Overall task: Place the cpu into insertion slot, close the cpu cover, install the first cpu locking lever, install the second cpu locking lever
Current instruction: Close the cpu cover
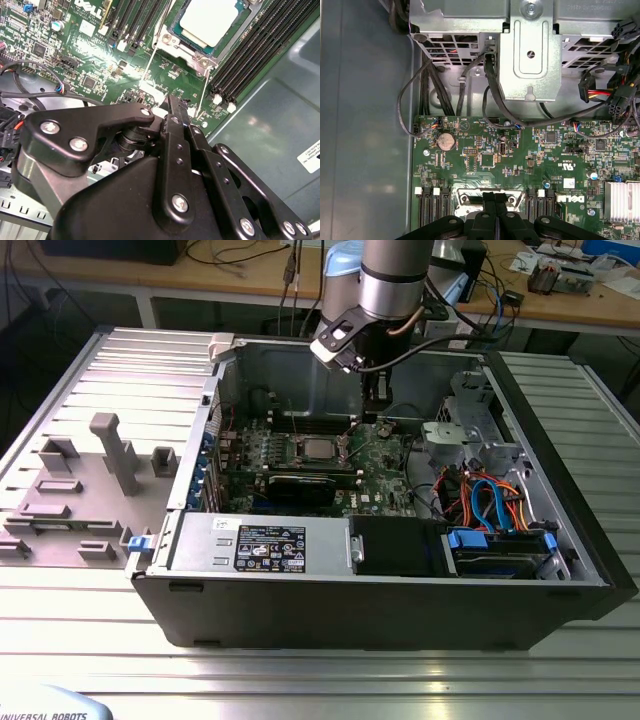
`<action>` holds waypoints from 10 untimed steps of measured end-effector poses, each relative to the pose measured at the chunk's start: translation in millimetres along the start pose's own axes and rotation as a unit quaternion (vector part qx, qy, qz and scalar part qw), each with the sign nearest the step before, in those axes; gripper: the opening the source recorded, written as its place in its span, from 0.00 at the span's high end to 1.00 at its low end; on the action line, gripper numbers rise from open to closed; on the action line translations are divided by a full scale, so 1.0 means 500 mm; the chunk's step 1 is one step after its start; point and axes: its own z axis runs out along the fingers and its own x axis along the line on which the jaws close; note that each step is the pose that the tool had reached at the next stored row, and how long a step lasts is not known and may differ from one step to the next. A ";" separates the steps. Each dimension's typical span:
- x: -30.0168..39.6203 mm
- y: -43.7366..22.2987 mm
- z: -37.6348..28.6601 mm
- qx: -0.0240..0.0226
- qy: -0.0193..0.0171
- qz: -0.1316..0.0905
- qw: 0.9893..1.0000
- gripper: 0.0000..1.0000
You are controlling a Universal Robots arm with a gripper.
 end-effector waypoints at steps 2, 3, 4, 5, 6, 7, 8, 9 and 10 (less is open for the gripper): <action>0.000 0.000 0.000 0.000 0.000 0.000 1.000 0.89; 0.000 0.003 0.000 0.000 0.000 0.000 1.000 0.89; 0.000 0.006 0.000 0.000 0.000 0.000 1.000 0.89; 0.000 0.009 0.000 0.000 0.000 0.000 1.000 0.89; 0.000 0.013 0.000 0.000 0.000 0.000 1.000 0.89; 0.000 0.017 0.001 0.000 0.000 0.000 1.000 0.89; 0.000 0.023 0.002 0.000 0.000 0.000 1.000 0.89; 0.000 0.033 0.005 0.001 0.000 0.000 1.000 0.89; 0.000 0.039 0.007 0.002 0.000 0.000 1.000 0.89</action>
